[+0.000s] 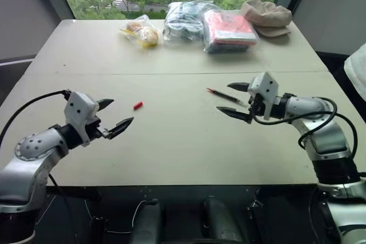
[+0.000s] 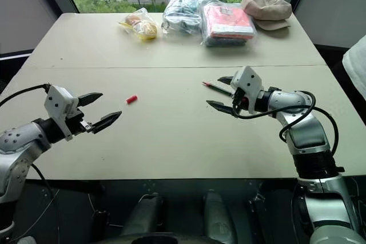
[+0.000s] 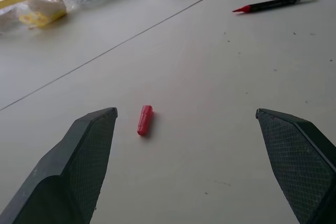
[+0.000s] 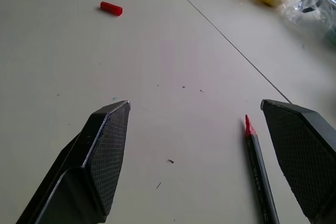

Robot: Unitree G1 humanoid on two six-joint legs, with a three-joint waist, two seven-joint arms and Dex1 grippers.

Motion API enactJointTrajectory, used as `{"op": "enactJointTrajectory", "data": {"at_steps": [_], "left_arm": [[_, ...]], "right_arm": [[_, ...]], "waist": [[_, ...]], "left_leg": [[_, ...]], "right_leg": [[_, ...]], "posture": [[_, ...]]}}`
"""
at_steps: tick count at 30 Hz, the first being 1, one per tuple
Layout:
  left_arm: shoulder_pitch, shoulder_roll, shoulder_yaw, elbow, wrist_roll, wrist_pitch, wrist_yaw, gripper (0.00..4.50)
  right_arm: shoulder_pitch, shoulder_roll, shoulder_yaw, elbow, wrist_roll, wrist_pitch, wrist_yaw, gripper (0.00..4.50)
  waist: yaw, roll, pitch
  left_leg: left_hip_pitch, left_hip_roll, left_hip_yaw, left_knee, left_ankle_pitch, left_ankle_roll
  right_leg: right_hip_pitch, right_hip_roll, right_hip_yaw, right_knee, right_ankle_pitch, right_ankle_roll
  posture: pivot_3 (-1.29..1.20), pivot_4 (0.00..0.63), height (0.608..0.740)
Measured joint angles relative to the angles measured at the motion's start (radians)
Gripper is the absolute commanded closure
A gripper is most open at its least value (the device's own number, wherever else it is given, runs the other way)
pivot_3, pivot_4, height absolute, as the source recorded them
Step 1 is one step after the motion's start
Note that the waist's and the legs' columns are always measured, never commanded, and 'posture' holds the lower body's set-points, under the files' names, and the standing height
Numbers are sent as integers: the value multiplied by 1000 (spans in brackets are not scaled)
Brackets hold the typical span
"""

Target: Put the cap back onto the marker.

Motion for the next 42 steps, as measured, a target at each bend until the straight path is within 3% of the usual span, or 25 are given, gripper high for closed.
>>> {"op": "enactJointTrajectory", "data": {"at_steps": [31,37,42], "left_arm": [[-6,4,14,-5,-6,22,6,69],[-109,-58,-6,192,37,-49,17,69],[-247,-124,-83,505,119,-167,-9,69]], "right_arm": [[-1,12,1,-3,1,20,8,375],[29,42,5,-38,1,31,-24,375],[61,53,9,-77,1,47,-47,375]], "waist": [[0,0,0],[3,0,0],[2,0,0]], "left_leg": [[0,0,0,-1,0,0],[0,-1,0,-1,0,0],[-1,-1,0,0,0,0]], "right_leg": [[-1,-1,0,0,0,0],[0,0,0,0,0,1],[0,-1,-1,-1,2,4]], "posture": [[0,150,740],[0,150,740],[0,150,740]]}}
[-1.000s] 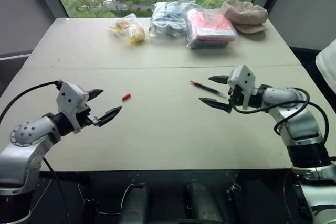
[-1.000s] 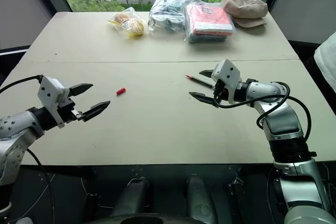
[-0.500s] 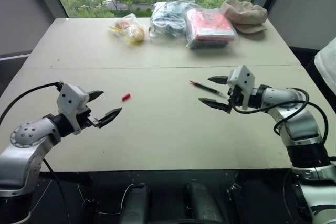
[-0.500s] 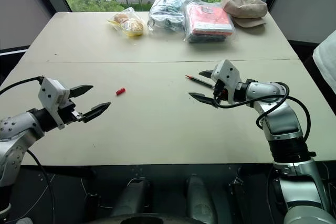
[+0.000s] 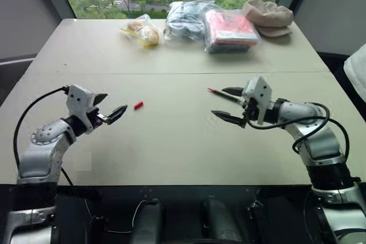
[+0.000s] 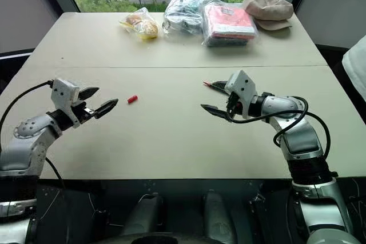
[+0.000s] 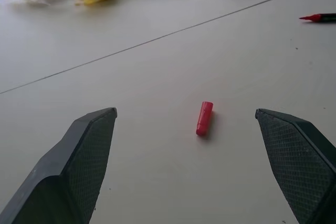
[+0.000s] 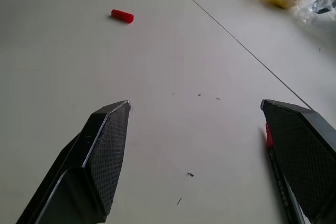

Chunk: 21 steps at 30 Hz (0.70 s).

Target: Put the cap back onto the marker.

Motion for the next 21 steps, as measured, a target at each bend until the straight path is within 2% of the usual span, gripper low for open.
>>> {"op": "enactJointTrajectory", "data": {"at_steps": [9,21], "left_arm": [[-181,-47,-138,315,130,-193,-102,69],[-318,-73,-181,581,218,-307,-140,69]], "right_arm": [[41,3,-1,-49,0,25,-29,375],[51,3,-3,-87,-1,28,-76,375]], "waist": [[-2,0,0],[1,0,0]], "left_leg": [[0,0,0,-1,0,0],[0,0,-1,0,0,0]], "right_leg": [[-1,0,0,0,0,1],[0,0,-1,2,1,1]], "posture": [[0,150,740],[0,150,740]]}}
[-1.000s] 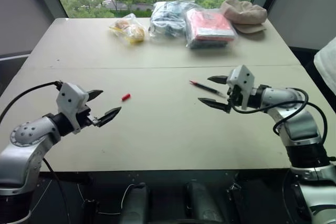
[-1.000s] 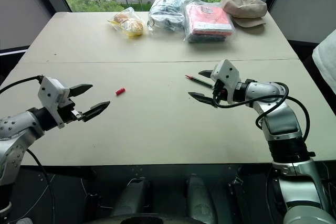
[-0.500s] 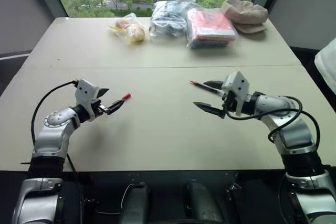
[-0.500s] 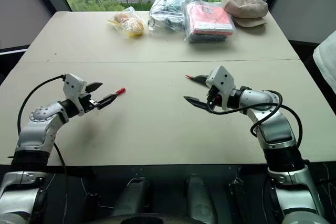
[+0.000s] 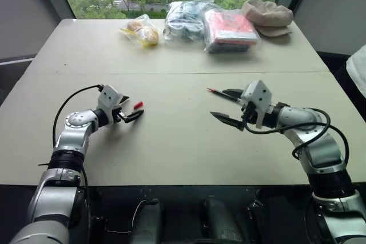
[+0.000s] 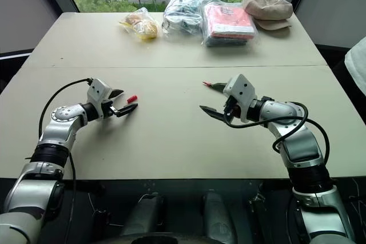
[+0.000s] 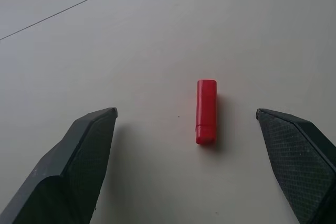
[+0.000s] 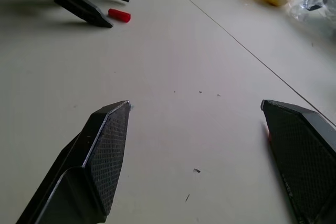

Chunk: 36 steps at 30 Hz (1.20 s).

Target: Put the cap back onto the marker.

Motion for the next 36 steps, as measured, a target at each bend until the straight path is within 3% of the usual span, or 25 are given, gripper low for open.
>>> {"op": "enactJointTrajectory", "data": {"at_steps": [7,8,10,17,30,36], "left_arm": [[-82,-10,-4,126,22,-19,-39,69],[-89,-11,-4,137,26,-24,-42,302],[-108,-16,-9,163,34,-35,-52,890],[-117,-37,-18,191,41,-75,-86,4376],[-98,-20,-15,146,44,-49,-92,4451],[71,22,16,-208,-3,102,-68,4451]], "right_arm": [[36,-1,-6,-35,0,10,-34,375],[38,-1,-7,-39,0,10,-38,375],[44,-1,-8,-43,0,12,-46,375],[59,-1,-8,-53,0,17,-63,375],[30,5,-7,-13,-1,-1,-65,375],[-104,23,-15,240,-6,-78,-36,375]], "waist": [[1,0,0],[0,0,0],[1,0,0],[-1,0,0],[-7,0,0],[-8,-1,0]], "left_leg": [[0,0,-1,1,0,0],[1,0,-1,1,0,0],[1,0,-1,1,0,0],[1,0,-1,2,0,0],[1,0,-1,2,0,0],[0,1,0,0,0,0]], "right_leg": [[1,0,-1,1,0,0],[1,0,-1,1,0,0],[2,0,-1,1,0,0],[2,0,-1,2,0,0],[1,1,-1,2,0,0],[-1,1,1,2,0,0]], "posture": [[0,150,740],[0,150,740],[0,150,740],[0,150,740],[0,150,740],[0,150,740]]}}
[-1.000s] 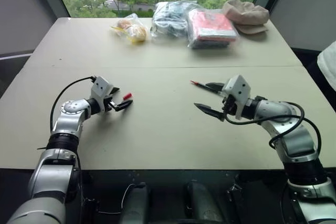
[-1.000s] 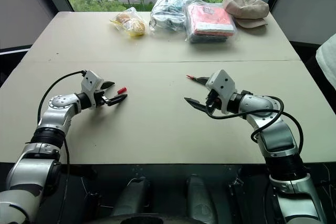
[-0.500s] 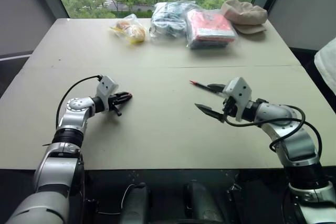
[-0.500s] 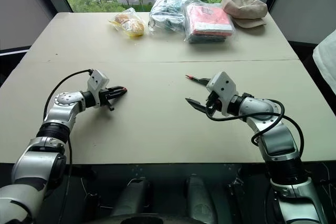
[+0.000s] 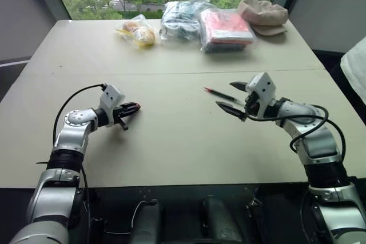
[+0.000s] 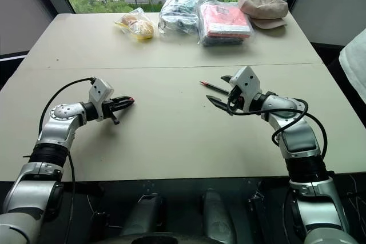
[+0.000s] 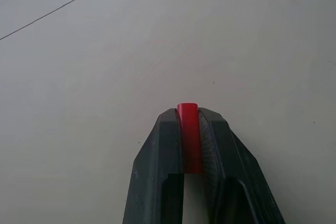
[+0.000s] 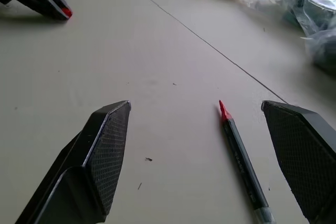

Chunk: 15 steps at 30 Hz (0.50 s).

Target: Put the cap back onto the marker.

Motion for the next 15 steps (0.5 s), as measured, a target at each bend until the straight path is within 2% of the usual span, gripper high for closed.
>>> {"op": "enactJointTrajectory", "data": {"at_steps": [8,12,15], "left_arm": [[238,23,82,-572,-115,280,123,4451],[323,14,109,-763,-159,379,195,4451],[370,9,116,-835,-179,419,234,4451]], "right_arm": [[-218,50,27,494,-56,-192,111,375],[-310,60,40,762,-113,-310,145,375],[-357,68,40,889,-135,-368,156,375]], "waist": [[2,0,0],[0,0,0],[0,0,0]], "left_leg": [[0,0,0,-1,0,0],[0,0,1,-1,0,0],[1,0,1,-2,0,0]], "right_leg": [[0,-2,2,-1,0,0],[0,-1,3,-2,0,0],[0,-1,3,-1,0,0]], "posture": [[0,150,740],[0,150,740],[0,150,740]]}}
